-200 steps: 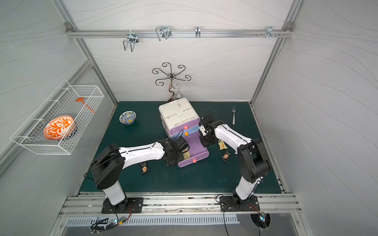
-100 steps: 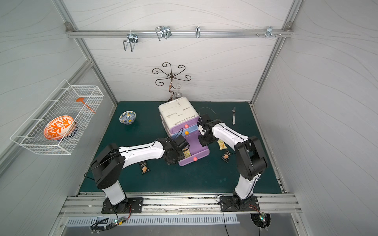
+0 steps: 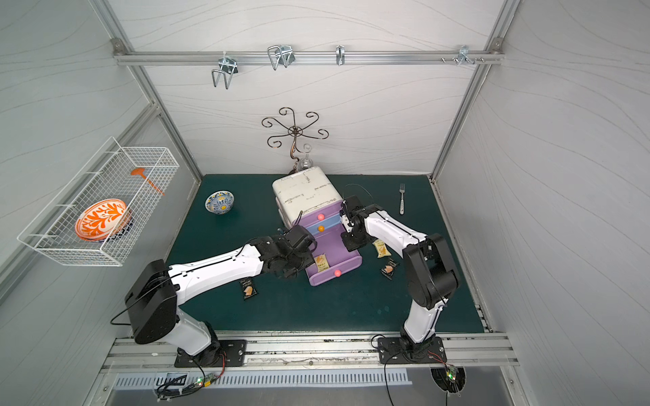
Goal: Take the cookies out of the drawer
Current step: Pick up the cookie from the drawer.
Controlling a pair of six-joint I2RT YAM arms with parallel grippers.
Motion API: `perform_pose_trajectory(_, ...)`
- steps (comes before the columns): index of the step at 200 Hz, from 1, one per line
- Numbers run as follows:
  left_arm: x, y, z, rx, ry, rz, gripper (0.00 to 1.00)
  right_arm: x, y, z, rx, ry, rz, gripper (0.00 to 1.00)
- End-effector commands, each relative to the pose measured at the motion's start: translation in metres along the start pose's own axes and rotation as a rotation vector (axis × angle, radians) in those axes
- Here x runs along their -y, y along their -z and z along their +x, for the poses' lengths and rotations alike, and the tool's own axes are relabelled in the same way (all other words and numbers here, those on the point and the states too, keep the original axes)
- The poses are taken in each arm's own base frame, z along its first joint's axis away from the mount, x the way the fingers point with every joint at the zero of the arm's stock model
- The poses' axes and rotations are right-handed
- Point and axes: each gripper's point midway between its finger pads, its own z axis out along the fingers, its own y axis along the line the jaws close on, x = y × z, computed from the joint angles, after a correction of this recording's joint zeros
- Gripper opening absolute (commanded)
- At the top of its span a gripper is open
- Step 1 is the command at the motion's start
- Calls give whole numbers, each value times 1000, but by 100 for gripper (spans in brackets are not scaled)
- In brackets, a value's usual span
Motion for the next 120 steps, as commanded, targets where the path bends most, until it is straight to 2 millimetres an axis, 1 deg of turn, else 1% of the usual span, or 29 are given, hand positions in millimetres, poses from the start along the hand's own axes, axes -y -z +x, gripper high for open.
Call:
perform_pose_trajectory(1, -4, 23, -4, 41, -31, -15, 52, -11, 4, -15, 31, 2, -48, 0)
perform_pose_trajectory(19, 15, 39, -4, 24, -83, 19, 52, -11, 4, -16, 30, -1, -48, 0)
perform_pose_trajectory(33, 29, 46, 0, -1, -136, -1, 52, -11, 3, -16, 28, 1, -48, 0)
perform_pose_trajectory(45, 32, 48, 4, -27, -163, -59, 53, -10, 3, -16, 29, -1, -46, 0)
perform_pose_trajectory(60, 38, 42, 7, -59, -157, -85, 54, -11, 4, -17, 33, -2, -48, 0)
perform_pose_trajectory(70, 41, 34, 11, -81, -140, -92, 58, -11, 3, -17, 33, -5, -47, 0)
perform_pose_trajectory(82, 45, 24, 14, -107, -121, -95, 59, -11, 3, -16, 33, -5, -49, 0)
perform_pose_trajectory(101, 44, 13, 16, -130, -100, -136, 60, -12, 3, -16, 34, -7, -54, 0)
perform_pose_trajectory(120, 46, 4, 17, -135, -92, -137, 67, -12, 2, -16, 34, -8, -59, 0)
